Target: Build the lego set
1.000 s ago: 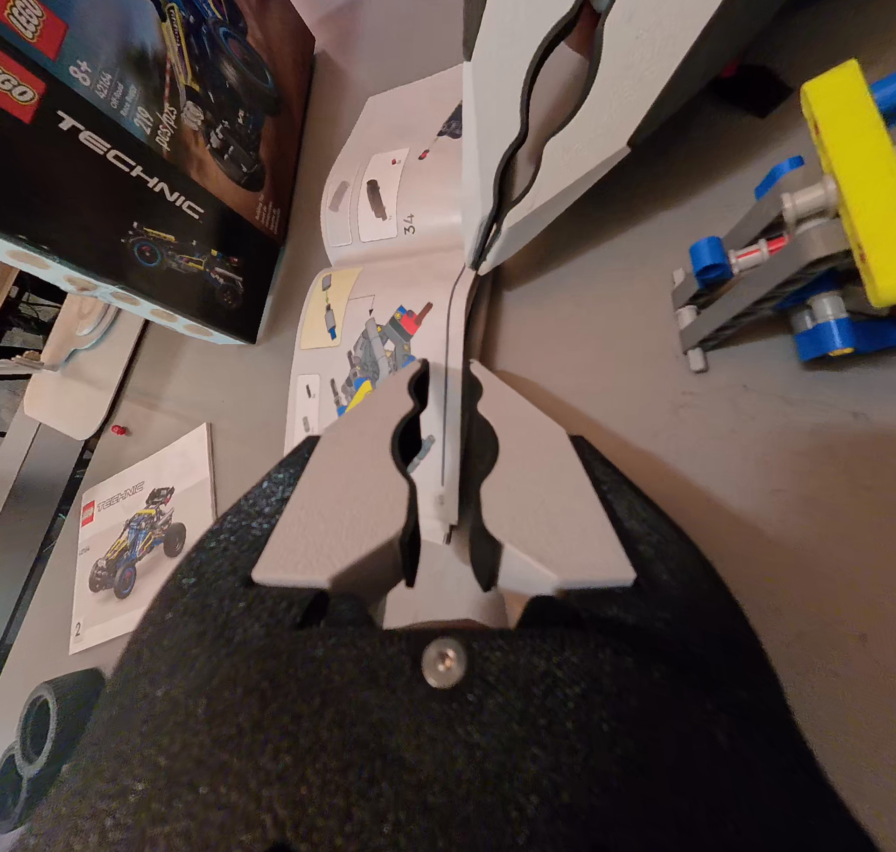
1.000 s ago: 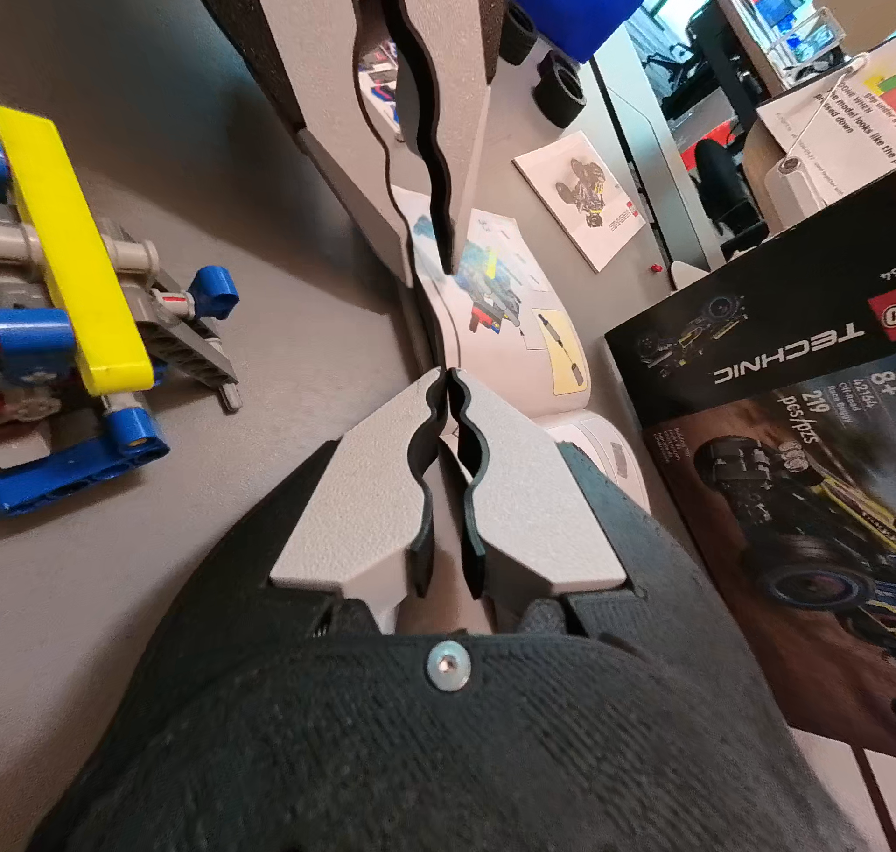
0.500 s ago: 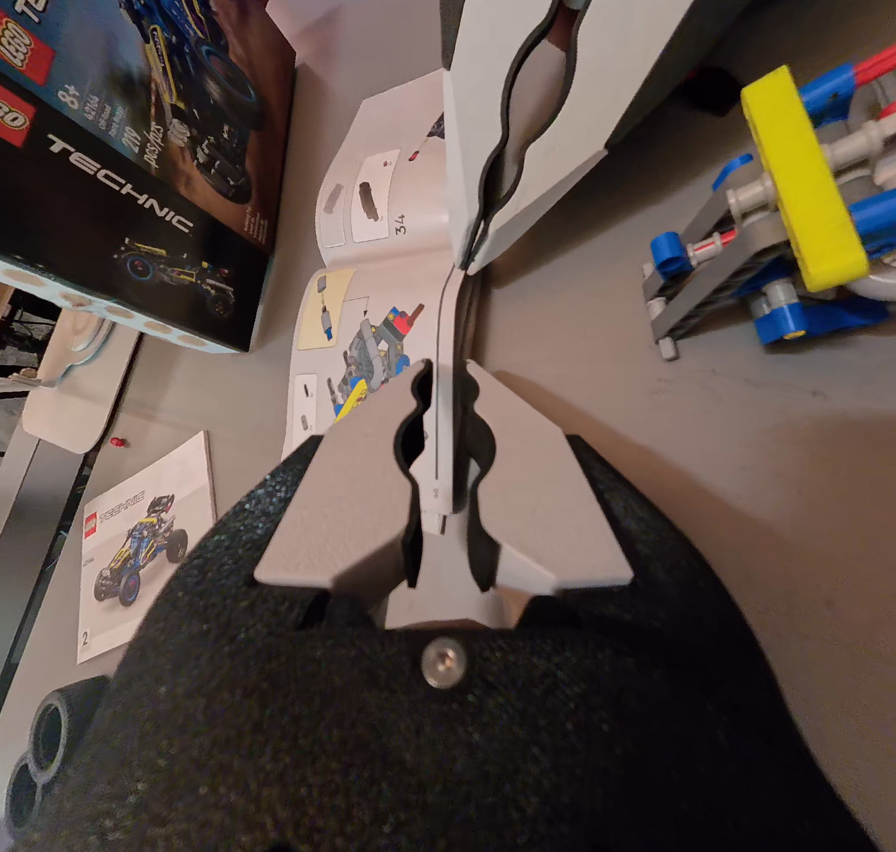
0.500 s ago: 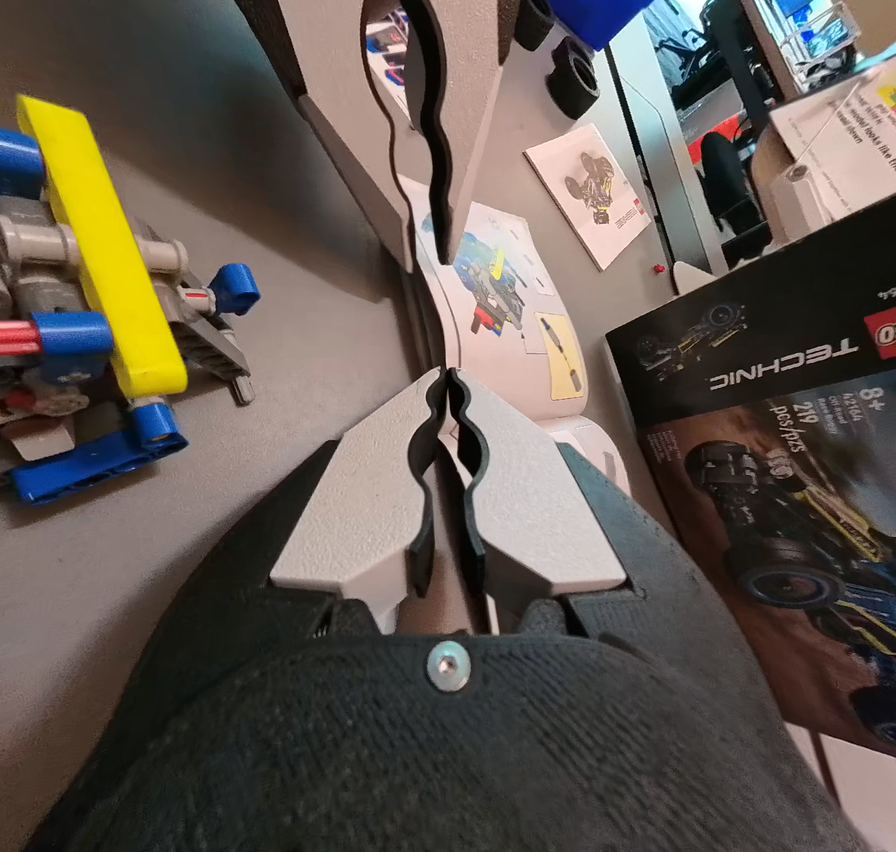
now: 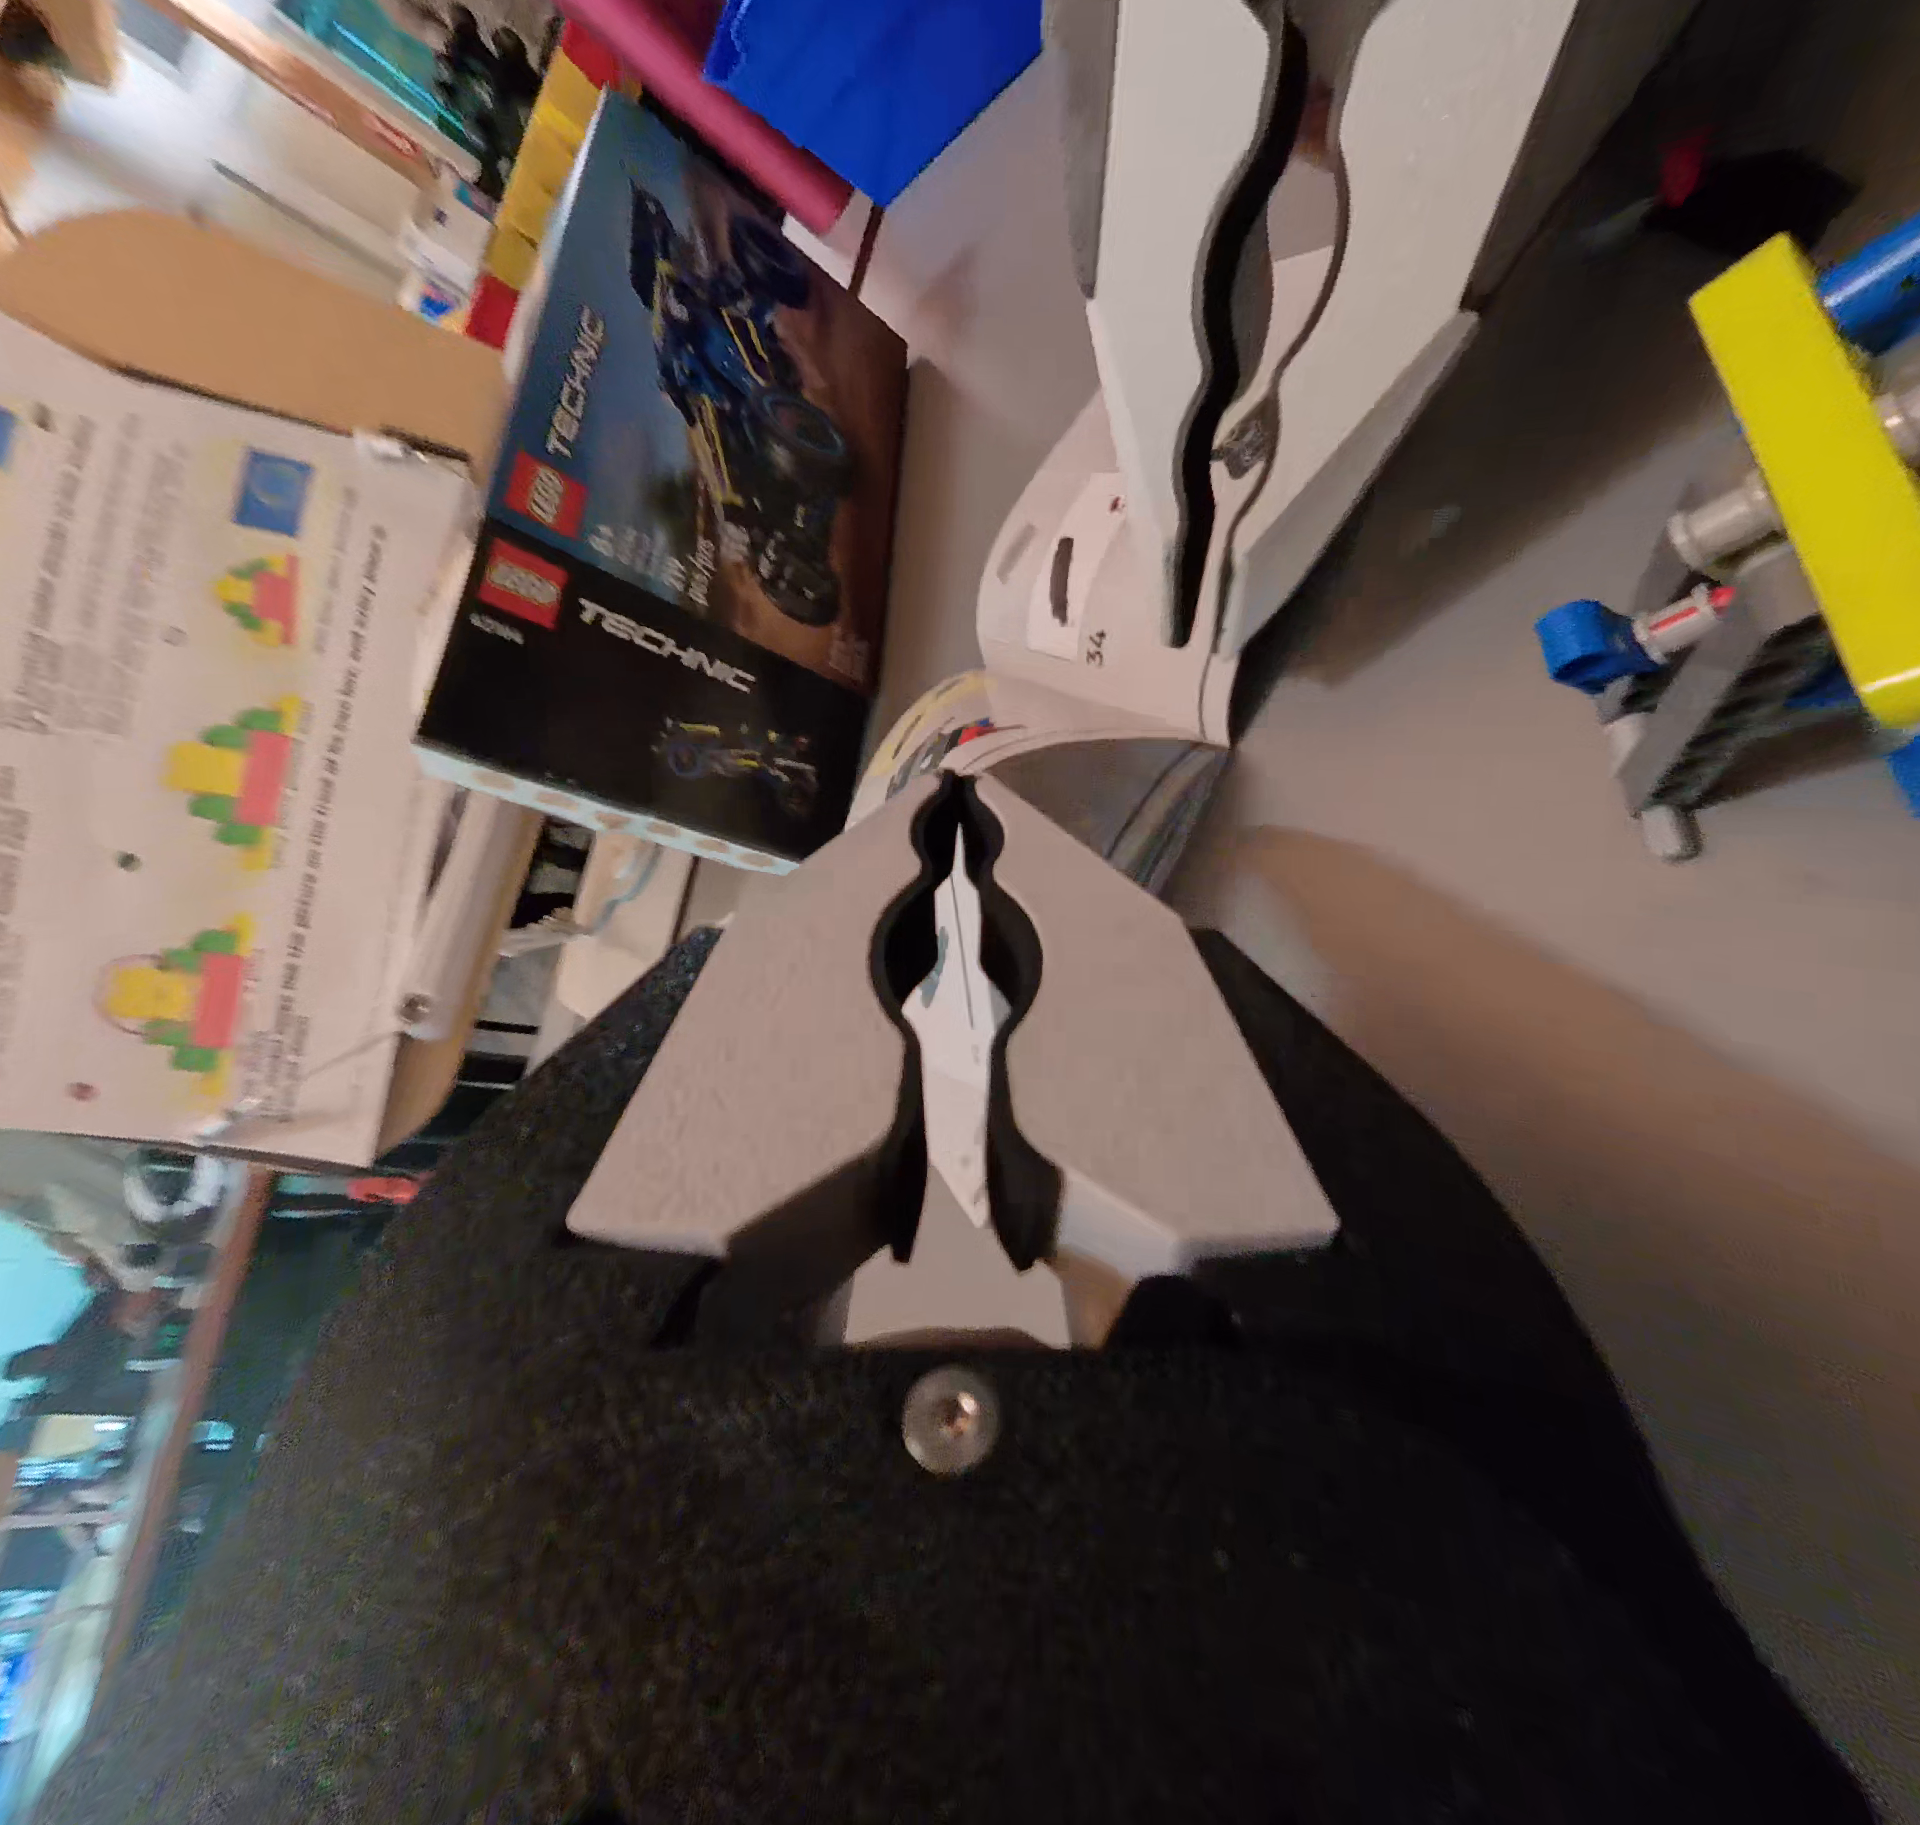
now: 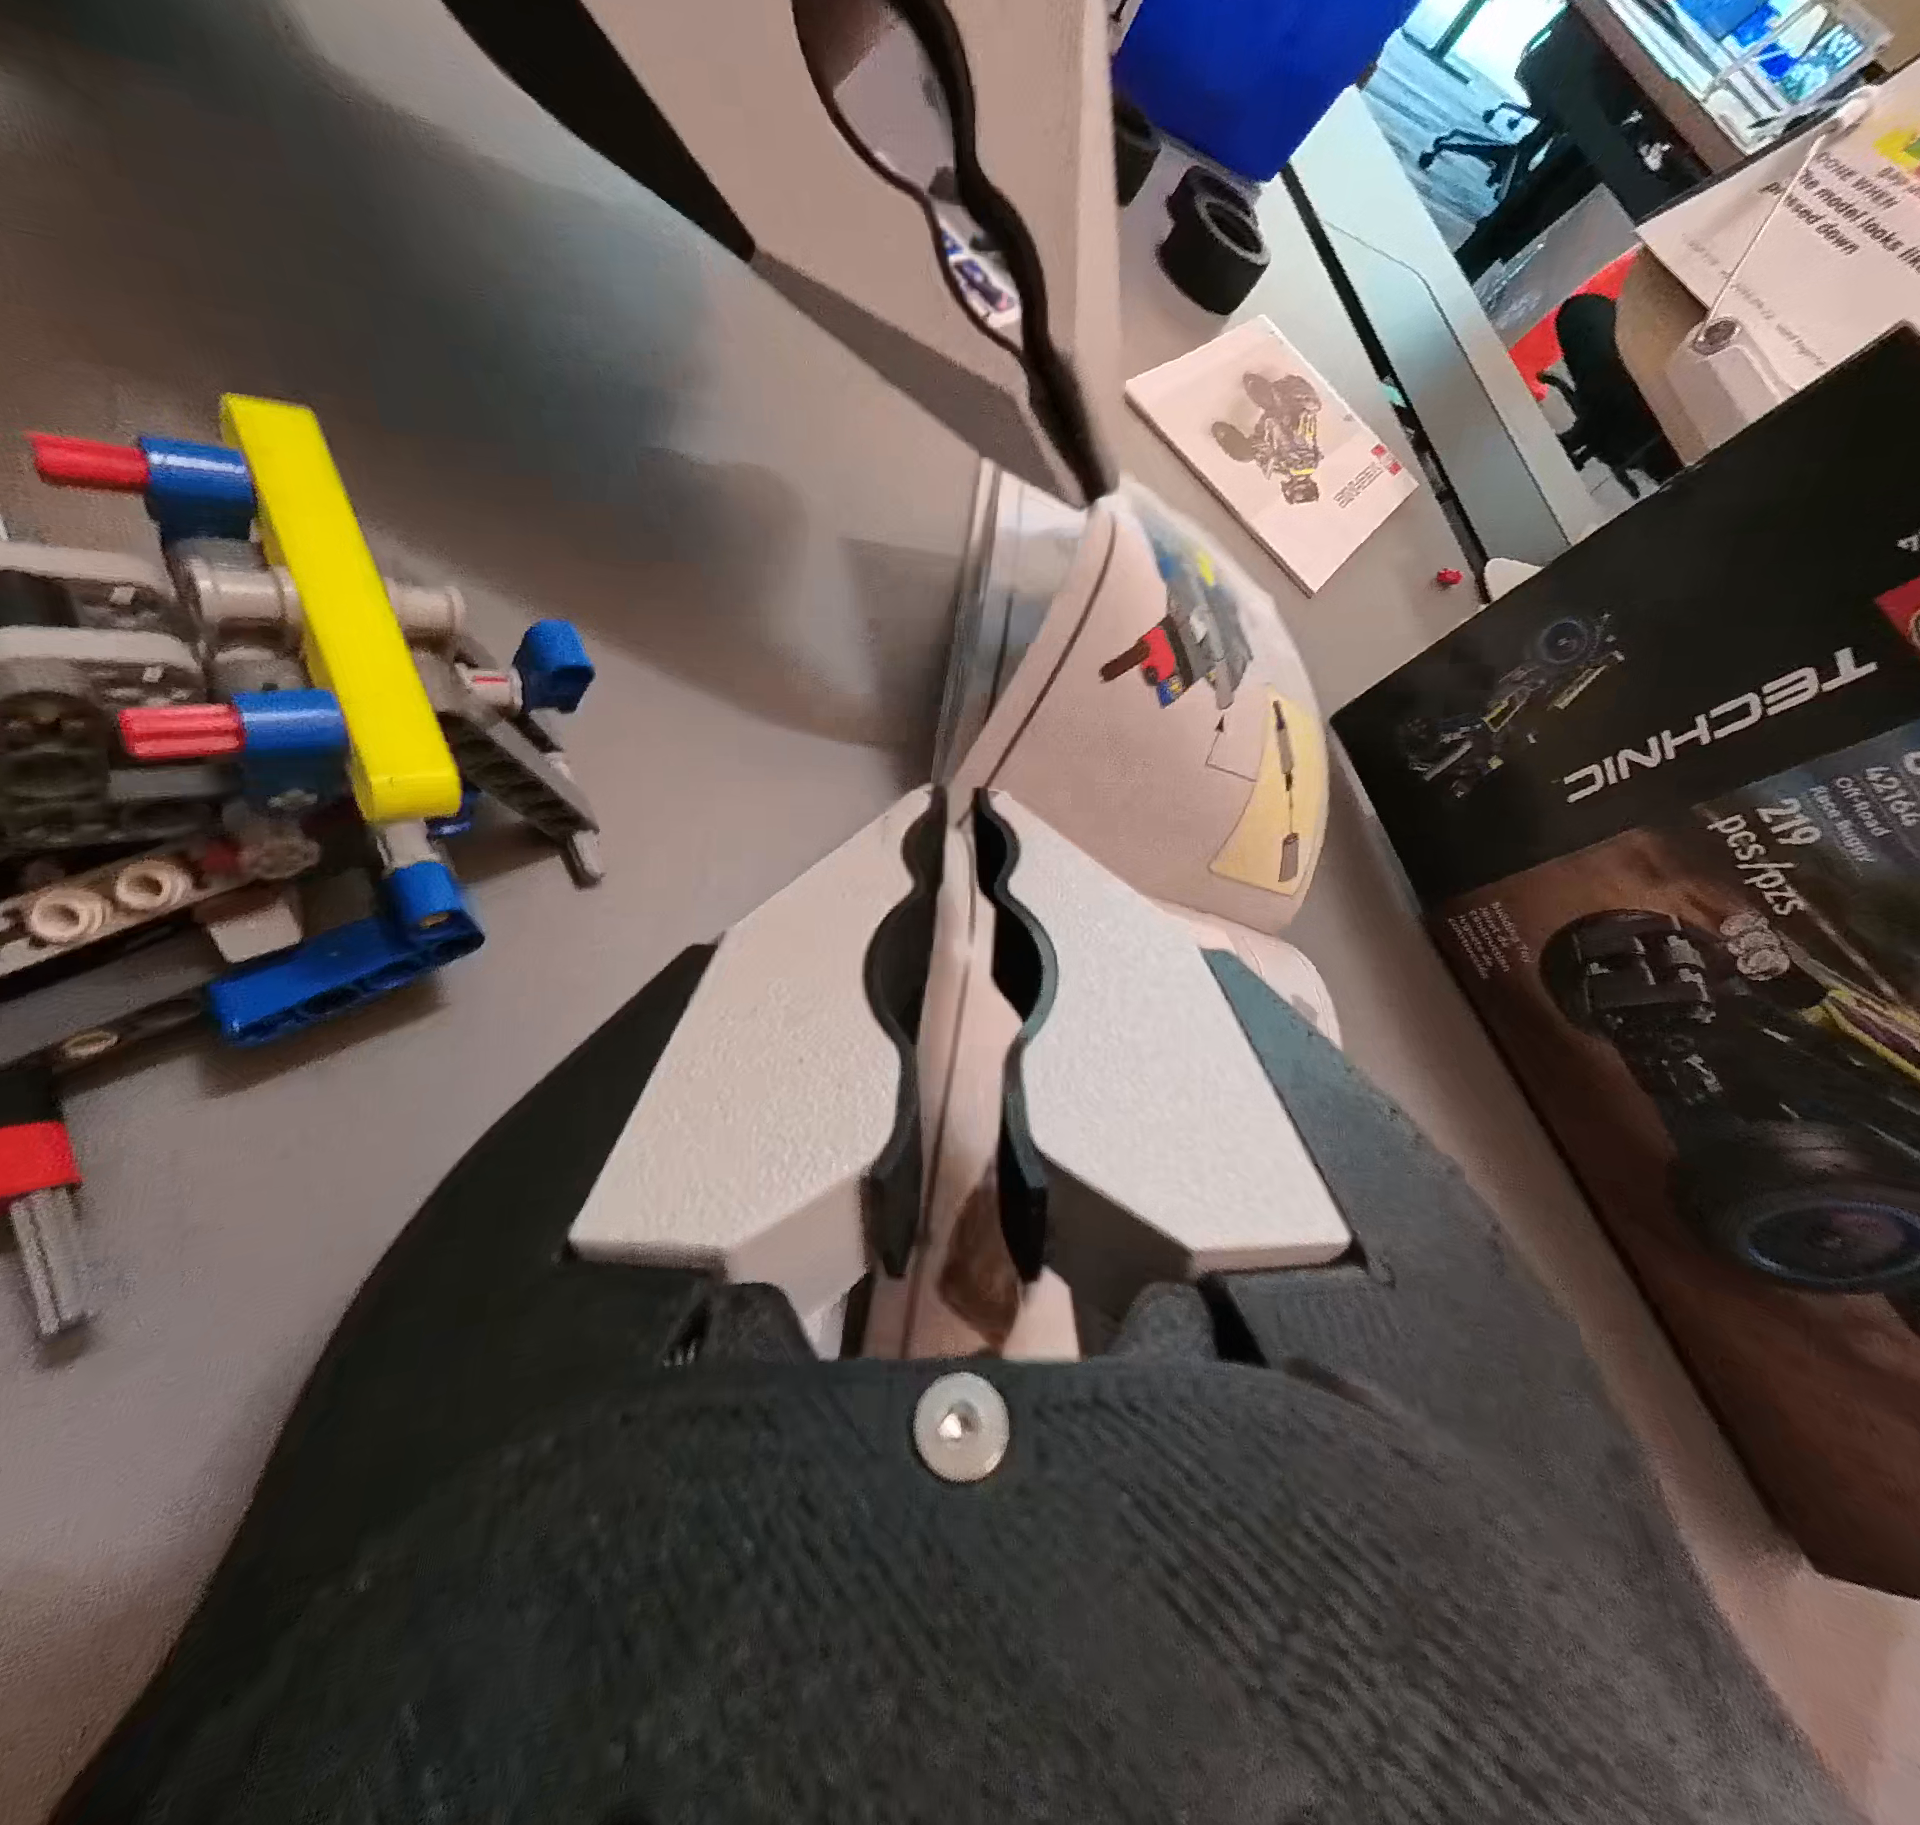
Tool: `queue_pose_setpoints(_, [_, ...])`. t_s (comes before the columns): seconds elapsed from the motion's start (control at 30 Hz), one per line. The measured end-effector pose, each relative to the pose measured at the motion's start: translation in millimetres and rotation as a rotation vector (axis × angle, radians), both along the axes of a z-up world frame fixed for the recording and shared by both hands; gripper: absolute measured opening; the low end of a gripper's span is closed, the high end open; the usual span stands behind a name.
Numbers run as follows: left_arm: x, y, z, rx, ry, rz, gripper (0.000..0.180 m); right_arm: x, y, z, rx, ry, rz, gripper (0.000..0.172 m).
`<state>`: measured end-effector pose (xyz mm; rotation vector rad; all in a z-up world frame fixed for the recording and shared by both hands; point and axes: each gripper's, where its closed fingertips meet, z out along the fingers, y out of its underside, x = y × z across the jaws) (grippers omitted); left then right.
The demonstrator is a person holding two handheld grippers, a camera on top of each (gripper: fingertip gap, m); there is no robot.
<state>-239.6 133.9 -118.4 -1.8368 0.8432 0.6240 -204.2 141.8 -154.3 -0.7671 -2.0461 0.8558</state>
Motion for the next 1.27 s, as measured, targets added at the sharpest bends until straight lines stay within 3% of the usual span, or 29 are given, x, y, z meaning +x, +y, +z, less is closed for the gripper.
queue_pose_setpoints(0.1, [6,8,9,0.041,0.168,-0.054,0.0,7,23,5,-0.012,-0.007,-0.064,0.008])
queue_pose_setpoints(0.17, [18,18,14,0.057,0.292,-0.135,0.0,7,62,10,-0.016,0.016,-0.222,0.003])
queue_pose_setpoints(0.3, [62,45,9,0.057,0.429,-0.34,0.0,13,90,-11,-0.045,-0.082,-0.316,0.0])
queue_pose_setpoints(0.4, [92,58,-13,-0.025,0.261,-0.42,0.0,19,89,-25,0.007,-0.149,-0.275,0.0])
queue_pose_setpoints(0.5, [102,58,-12,-0.049,-0.017,-0.424,0.019,20,88,-25,0.03,-0.135,-0.261,0.0])
queue_pose_setpoints(0.63, [102,28,47,0.05,-0.518,-0.509,0.021,20,85,-24,0.072,-0.105,-0.232,0.0])
queue_pose_setpoints(0.7, [86,12,74,0.126,-0.667,-0.517,0.017,20,85,-24,0.078,-0.1,-0.23,0.0])
queue_pose_setpoints(0.77, [59,2,81,0.193,-0.71,-0.46,0.008,20,85,-24,0.079,-0.1,-0.232,0.0])
queue_pose_setpoints(0.8, [38,4,73,0.197,-0.69,-0.359,0.004,21,85,-24,0.084,-0.098,-0.228,0.0])
queue_pose_setpoints(0.9, [-32,5,18,0.066,-0.534,0.051,0.0,27,90,-25,0.109,-0.102,-0.226,0.0])
queue_pose_setpoints(0.97, [-57,-1,-15,-0.027,-0.42,0.201,0.005,30,93,-25,0.091,-0.111,-0.226,0.0])
queue_pose_setpoints(1.17, [-72,-3,-60,-0.146,-0.092,0.283,0.0,35,97,-21,0.068,-0.087,-0.227,0.008])
queue_pose_setpoints(1.27, [-71,-4,-63,-0.148,0.002,0.267,0.0,36,95,-20,0.111,-0.057,-0.215,0.005])
